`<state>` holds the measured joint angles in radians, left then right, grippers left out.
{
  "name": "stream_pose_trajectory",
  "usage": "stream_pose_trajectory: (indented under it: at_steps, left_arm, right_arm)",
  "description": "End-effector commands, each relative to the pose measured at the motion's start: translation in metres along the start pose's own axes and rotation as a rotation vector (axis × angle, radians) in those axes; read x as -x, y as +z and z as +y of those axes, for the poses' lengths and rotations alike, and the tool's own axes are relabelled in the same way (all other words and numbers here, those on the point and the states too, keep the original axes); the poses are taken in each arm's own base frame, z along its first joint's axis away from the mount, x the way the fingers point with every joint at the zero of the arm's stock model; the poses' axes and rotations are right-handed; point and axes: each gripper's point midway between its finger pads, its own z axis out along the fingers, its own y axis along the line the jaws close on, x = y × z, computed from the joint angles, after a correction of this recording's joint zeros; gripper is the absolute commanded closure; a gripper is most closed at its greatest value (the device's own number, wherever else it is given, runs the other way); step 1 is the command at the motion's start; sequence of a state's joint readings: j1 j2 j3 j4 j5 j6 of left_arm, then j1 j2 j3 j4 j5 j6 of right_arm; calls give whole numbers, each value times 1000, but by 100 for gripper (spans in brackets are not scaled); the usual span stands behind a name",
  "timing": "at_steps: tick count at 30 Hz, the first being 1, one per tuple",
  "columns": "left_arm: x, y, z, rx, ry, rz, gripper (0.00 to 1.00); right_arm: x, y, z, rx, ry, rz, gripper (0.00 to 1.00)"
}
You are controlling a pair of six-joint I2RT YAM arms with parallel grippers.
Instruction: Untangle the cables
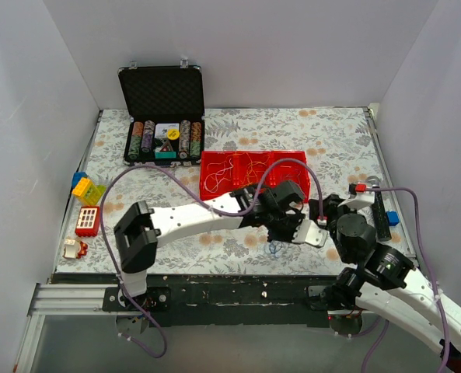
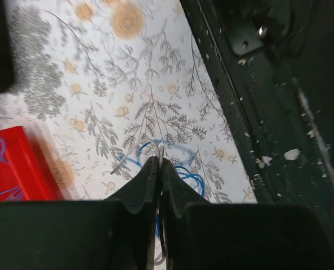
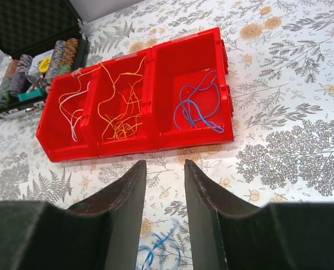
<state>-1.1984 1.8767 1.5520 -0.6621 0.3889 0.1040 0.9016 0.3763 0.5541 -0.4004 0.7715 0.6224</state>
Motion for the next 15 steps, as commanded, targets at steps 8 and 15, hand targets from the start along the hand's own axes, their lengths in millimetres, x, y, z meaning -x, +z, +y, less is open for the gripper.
stream_pose_trajectory:
  at_steps: [8, 15]
  left_arm:
    - [97, -162, 5, 272, -89, -305, 100]
    - [89, -182, 6, 367, -84, -339, 100]
  right_arm:
    - [-8, 7, 29, 114, -28, 42, 40]
    - [-41, -2, 76, 440, -35, 96, 16]
